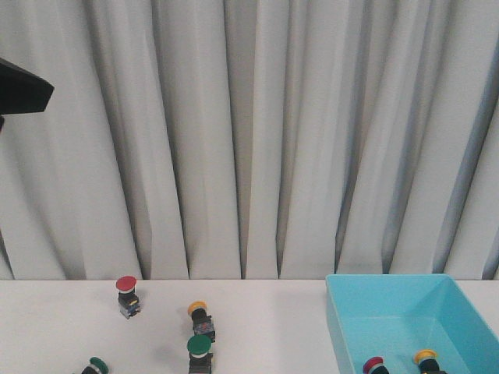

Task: Pick red and yellow buttons and place in box

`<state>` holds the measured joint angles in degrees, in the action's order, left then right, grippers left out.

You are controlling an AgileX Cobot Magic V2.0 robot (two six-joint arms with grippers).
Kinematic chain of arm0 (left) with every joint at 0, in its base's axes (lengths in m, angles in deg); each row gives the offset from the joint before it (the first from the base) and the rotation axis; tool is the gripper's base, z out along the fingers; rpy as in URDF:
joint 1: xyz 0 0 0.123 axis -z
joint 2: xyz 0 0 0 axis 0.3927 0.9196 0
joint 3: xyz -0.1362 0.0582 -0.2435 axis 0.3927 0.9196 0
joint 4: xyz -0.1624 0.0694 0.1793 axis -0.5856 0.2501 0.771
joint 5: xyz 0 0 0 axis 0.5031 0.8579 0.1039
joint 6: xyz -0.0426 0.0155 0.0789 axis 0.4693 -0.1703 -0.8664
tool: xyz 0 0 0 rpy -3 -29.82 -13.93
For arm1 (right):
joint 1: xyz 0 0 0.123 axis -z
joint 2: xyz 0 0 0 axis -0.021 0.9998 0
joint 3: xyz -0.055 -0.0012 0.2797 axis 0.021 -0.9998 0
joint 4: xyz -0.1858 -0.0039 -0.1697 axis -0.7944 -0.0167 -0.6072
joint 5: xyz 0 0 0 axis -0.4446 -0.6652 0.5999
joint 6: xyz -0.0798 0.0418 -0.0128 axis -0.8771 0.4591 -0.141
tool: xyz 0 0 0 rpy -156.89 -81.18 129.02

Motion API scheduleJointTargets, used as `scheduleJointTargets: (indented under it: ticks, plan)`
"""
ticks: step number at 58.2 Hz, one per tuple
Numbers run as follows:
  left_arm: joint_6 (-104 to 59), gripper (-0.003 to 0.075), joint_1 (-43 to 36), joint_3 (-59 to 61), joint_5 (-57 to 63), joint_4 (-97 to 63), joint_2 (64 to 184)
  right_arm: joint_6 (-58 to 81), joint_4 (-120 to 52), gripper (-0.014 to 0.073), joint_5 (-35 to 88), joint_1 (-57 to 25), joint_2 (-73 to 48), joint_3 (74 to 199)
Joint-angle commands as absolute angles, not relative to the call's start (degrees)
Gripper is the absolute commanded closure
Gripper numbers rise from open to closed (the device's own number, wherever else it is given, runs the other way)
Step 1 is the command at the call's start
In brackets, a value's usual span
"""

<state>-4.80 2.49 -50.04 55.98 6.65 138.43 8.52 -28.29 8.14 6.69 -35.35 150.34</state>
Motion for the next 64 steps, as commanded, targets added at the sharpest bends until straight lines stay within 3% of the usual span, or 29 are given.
scheduleJointTargets:
  ticks: [1, 9, 15, 30, 43, 53, 64]
  plan:
    - [-4.5, 0.0726, 2.7, -50.8, 51.9, 6.8, 138.2, 8.2, -27.9, 0.0603, 11.8, 6.8, -34.6, 151.5]
    - [-4.8, 0.0726, 2.7, -45.7, 50.4, 6.7, 133.8, 8.2, -27.9, 0.0603, 11.8, 6.8, -34.6, 151.5]
    - [-4.8, 0.0726, 2.7, -35.3, 42.3, 5.7, 125.8, 8.2, -27.9, 0.0603, 11.8, 6.8, -34.6, 151.5]
    - [-4.3, 0.0726, 2.7, 14.3, 4.0, 5.7, 97.5, 8.2, -27.9, 0.0603, 11.8, 6.8, -34.6, 151.5]
    - [5.9, 0.0726, 2.7, 47.4, -4.6, 4.3, 74.6, 8.2, -27.9, 0.0603, 11.8, 6.8, -34.6, 151.5]
    - [6.0, 0.0726, -1.2, 58.9, -4.0, 3.8, 65.7, 8.2, -27.9, 0.0603, 11.8, 6.8, -34.6, 151.5]
    - [5.5, 0.0726, -10.2, 60.2, -4.8, 5.3, 64.8, 8.2, -27.9, 0.0603, 11.8, 6.8, -34.6, 151.5]
